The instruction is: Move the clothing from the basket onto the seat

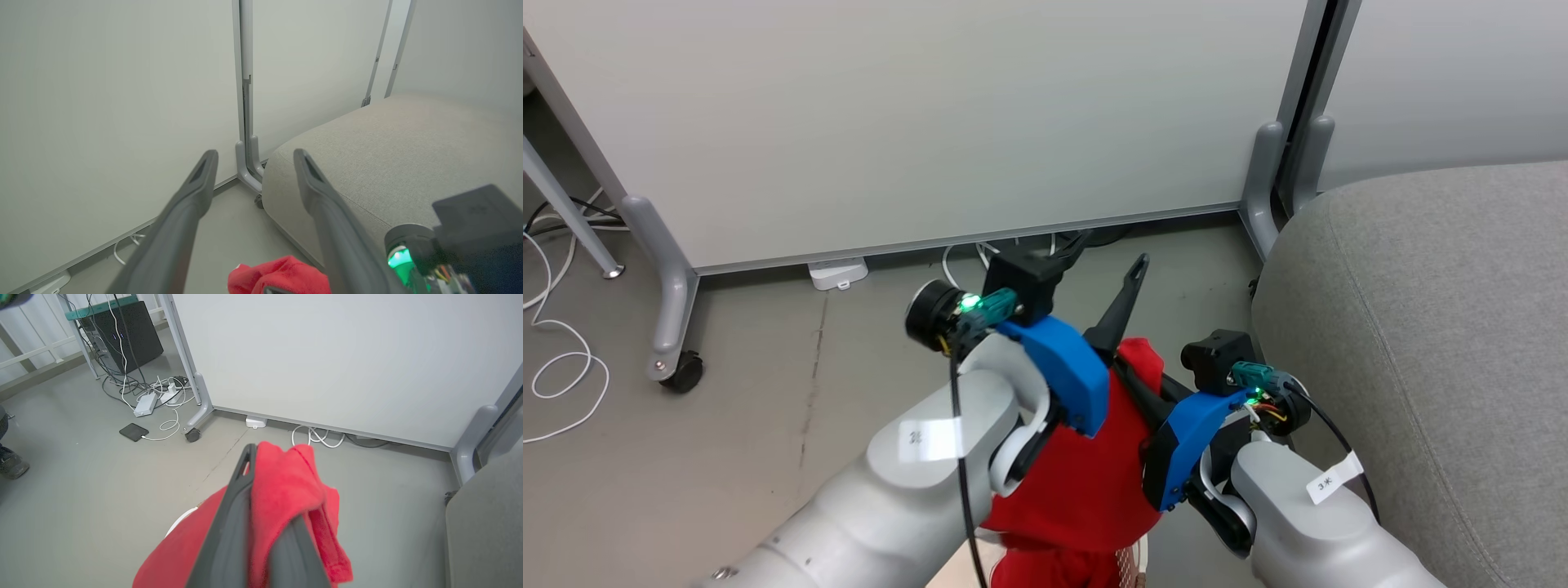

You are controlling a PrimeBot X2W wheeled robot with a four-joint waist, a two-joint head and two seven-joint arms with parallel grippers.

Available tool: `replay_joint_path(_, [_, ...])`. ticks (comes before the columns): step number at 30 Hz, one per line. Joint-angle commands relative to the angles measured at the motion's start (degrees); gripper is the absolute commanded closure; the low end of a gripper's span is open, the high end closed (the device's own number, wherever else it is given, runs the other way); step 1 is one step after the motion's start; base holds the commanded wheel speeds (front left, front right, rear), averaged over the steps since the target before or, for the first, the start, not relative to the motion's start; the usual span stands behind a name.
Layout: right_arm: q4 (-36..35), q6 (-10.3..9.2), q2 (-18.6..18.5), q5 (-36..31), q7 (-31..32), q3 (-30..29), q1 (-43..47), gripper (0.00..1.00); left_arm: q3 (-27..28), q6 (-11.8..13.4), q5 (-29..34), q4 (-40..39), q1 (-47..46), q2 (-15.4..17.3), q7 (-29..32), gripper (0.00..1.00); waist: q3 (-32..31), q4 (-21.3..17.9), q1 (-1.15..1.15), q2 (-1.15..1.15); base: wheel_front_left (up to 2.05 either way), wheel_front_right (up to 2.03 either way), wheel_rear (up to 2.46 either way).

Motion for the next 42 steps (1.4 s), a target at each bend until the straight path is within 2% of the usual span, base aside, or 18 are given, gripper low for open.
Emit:
replay_joint_path(1, [-0.45, 0.01, -0.16, -0.61, -0.33, -0.32, -1.02, 1.00, 1.73, 0.43, 1.68, -0.93, 1.86, 1.00, -0.26, 0.00, 0.07, -0.04, 0.00, 0.00, 0.00, 0.00, 0.00])
replay_joint_path(12, [-2.91, 0.01, -0.53, -3.35, -0.34, -2.64, 1.25, 1.00, 19.14, -1.63, 19.33, -15.25, 18.80, 7.43, -0.27, 0.00, 0.24, -0.38, 0.00, 0.00, 0.00, 0.00, 0.00])
replay_joint_path(16, [-3.93, 0.01, -0.99, -4.18, -0.33, -3.49, 2.26, 1.00, 25.02, -2.50, 24.45, -19.53, 26.05, 8.15, -0.28, 0.00, 0.04, -0.27, 0.00, 0.00, 0.00, 0.00, 0.00])
replay_joint_path(22, [-5.09, 0.01, -1.46, -5.17, -0.33, -4.38, 3.50, 1.00, 33.33, -3.97, 28.36, -22.48, 34.73, 7.22, -0.29, 0.00, -0.23, 0.02, 0.00, 0.00, 0.00, 0.00, 0.00])
replay_joint_path(29, [-6.07, 0.01, -1.97, -5.65, -0.34, -5.36, 4.93, 1.00, 40.62, -5.28, 33.71, -26.20, 40.81, 5.82, -0.28, 0.00, -0.46, 0.35, 0.00, 0.00, 0.00, 0.00, 0.00])
replay_joint_path(34, [-6.57, 0.01, -2.11, -6.03, -0.34, -6.05, 5.43, 1.00, 44.53, -6.86, 35.96, -26.93, 43.63, 4.85, -0.28, 0.00, -0.55, 0.35, 0.00, 0.00, 0.00, 0.00, 0.00])
replay_joint_path(42, [-7.12, 0.01, -2.19, -6.75, -0.34, -7.06, 5.98, 1.00, 46.99, -8.36, 38.72, -26.58, 44.89, 2.71, -0.28, 0.00, -0.45, -0.08, 0.00, 0.00, 0.00, 0.00, 0.00])
